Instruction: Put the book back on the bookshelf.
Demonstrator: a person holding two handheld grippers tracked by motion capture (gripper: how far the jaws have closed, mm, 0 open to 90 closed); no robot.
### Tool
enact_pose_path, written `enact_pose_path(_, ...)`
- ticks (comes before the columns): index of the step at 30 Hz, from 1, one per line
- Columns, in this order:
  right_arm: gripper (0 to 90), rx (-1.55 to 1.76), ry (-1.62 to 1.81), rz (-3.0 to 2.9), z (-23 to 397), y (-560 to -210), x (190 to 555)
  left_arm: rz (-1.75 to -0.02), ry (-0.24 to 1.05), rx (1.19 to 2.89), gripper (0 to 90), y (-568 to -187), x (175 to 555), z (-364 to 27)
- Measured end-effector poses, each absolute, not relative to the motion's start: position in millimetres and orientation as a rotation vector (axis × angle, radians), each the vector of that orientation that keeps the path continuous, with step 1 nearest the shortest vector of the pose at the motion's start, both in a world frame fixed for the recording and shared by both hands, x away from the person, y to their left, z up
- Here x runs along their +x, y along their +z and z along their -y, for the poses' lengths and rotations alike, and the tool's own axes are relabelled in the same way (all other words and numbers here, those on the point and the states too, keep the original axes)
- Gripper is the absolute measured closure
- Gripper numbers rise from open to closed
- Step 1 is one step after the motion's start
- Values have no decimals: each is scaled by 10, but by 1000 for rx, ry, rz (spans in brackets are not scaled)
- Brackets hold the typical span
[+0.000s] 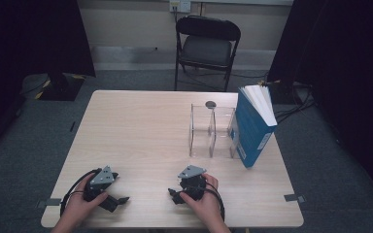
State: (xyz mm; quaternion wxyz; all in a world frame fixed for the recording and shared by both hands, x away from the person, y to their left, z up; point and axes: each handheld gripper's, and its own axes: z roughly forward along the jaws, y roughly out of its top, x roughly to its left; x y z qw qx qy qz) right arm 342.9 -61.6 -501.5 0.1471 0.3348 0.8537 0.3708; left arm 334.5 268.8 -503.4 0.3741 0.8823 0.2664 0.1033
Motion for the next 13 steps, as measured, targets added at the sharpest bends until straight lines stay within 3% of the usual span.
enact_pose_path(13, 138, 961, 1068, -2456, 616, -5015, 3429, -665, 268, 2279, 0, -5027, 3353, -2697)
